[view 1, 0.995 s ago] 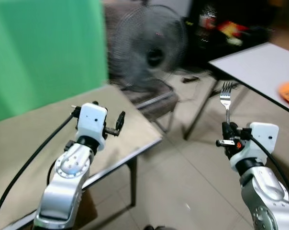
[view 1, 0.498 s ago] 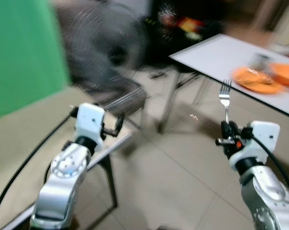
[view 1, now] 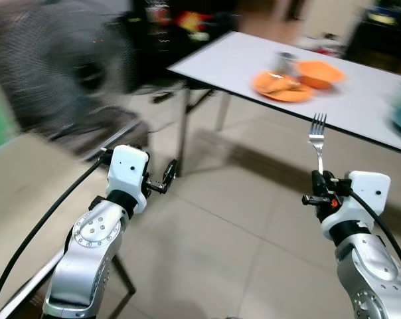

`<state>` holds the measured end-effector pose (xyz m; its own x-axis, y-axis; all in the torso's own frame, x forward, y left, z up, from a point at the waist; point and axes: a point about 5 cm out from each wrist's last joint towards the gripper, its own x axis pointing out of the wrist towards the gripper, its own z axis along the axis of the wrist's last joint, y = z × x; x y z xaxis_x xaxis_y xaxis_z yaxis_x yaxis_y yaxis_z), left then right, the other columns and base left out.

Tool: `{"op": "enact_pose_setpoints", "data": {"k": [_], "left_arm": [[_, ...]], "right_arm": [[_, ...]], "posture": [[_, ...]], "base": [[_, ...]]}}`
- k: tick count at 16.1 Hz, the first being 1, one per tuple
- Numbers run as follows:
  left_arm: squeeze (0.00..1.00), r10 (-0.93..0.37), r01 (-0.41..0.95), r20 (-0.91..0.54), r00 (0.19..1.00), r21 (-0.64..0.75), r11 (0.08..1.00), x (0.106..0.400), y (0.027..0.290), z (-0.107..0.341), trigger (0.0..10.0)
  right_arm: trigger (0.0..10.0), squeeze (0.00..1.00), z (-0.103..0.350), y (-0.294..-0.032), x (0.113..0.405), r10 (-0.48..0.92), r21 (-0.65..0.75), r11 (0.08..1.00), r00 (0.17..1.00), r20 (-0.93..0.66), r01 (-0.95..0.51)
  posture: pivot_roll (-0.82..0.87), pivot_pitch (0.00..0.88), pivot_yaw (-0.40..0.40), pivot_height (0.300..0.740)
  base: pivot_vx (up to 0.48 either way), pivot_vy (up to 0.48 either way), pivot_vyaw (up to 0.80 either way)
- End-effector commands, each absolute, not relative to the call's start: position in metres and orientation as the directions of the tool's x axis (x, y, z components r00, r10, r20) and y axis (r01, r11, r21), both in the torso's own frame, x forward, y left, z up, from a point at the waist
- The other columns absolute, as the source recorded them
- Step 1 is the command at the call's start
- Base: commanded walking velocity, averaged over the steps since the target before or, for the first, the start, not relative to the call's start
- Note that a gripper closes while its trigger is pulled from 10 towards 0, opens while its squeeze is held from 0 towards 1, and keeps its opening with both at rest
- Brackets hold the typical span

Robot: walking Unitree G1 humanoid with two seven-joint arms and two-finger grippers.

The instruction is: Setting the table

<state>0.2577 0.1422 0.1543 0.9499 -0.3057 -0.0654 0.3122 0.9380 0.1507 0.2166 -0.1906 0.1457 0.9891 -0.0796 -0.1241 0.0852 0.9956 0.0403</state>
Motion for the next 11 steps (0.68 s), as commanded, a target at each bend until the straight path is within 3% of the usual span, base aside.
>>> {"op": "enact_pose_setpoints", "data": {"k": [1,11], "left_arm": [[0.00,-0.337,0.339,-0.041,0.941,0.136,0.931,0.2567,0.1370,0.1594,10.0],[0.00,-0.353,0.354,-0.031,0.935,0.130,0.926,0.2596,0.1359,0.1616,10.0]], "right_arm": [[10.0,0.00,0.1479,-0.1955,0.2140,-0.103,0.038,0.993,0.987,-0.119,0.109],[10.0,0.00,0.1474,-0.1963,0.2136,-0.114,0.048,0.992,0.986,-0.123,0.121]], "posture": [[0.00,0.000,-0.058,0.740],[-0.01,0.000,-0.055,0.740]], "base": [[0.000,0.000,-0.77],[0.246,0.000,-0.76]]}}
